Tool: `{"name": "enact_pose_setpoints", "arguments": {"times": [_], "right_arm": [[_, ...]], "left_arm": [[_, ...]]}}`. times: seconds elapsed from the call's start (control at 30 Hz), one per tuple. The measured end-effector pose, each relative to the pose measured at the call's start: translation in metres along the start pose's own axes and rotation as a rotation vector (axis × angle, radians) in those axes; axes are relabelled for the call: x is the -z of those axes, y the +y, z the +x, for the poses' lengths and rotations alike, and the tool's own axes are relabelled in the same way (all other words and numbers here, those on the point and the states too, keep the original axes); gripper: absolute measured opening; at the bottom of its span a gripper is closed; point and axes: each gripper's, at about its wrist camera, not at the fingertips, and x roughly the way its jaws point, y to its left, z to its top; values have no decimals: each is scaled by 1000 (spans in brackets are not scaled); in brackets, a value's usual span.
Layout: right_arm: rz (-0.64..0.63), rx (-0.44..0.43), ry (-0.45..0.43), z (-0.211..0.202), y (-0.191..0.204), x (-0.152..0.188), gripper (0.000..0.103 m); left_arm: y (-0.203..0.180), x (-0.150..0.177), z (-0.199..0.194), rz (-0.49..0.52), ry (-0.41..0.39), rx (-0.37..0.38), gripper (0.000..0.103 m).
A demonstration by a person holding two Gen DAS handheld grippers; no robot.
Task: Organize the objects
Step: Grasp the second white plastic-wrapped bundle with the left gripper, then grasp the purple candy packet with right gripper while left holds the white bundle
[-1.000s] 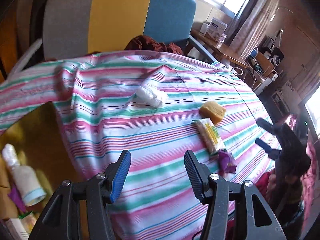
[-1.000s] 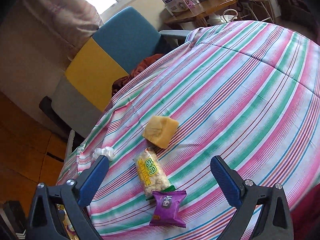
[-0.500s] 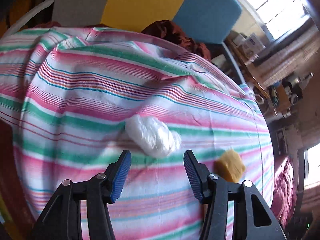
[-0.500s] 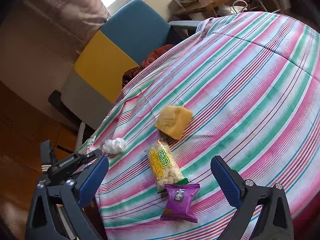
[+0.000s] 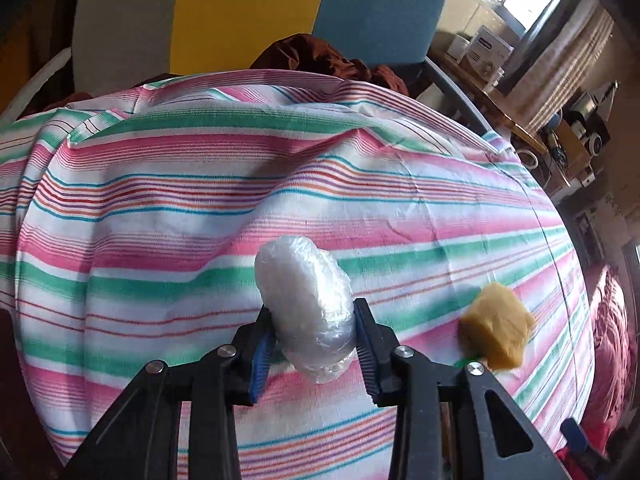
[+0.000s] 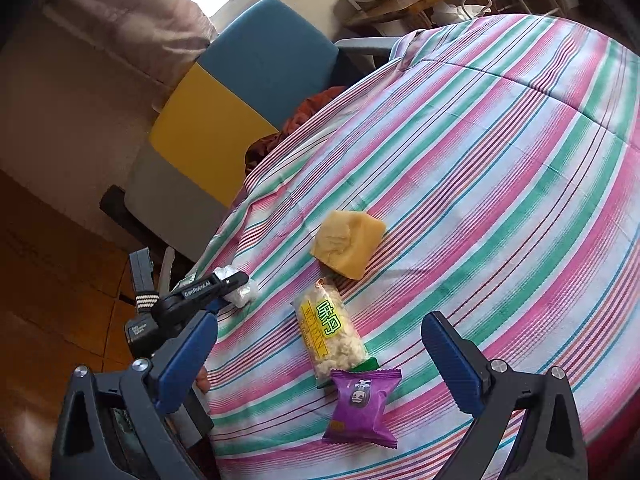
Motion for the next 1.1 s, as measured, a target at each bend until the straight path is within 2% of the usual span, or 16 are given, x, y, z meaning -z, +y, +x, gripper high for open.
{"name": "enact_pose_setpoints", "arguments": {"times": [0.2, 0.47, 0.7, 0.93, 1.0, 1.1], "right_arm": [[8, 22, -13, -1, -2, -1, 103], [31, 56, 30, 9, -8, 0, 103], [-3, 111, 83, 21, -6, 4, 103], [-19, 162, 126, 32, -7, 8, 103], [-41, 157, 158, 37, -3, 11, 103], [-115, 153, 224, 48, 9, 20, 97]], "left_arm": [[-14, 59, -41, 169, -18, -25, 37], [-26, 135, -79, 303, -20, -23, 37], [-17, 184, -97, 312, -11, 2, 37], [-9, 199, -106, 311, -38, 10, 37], [-6, 200, -107, 301, -42, 7, 37], [-3, 202, -109, 293, -48, 0, 37]]}}
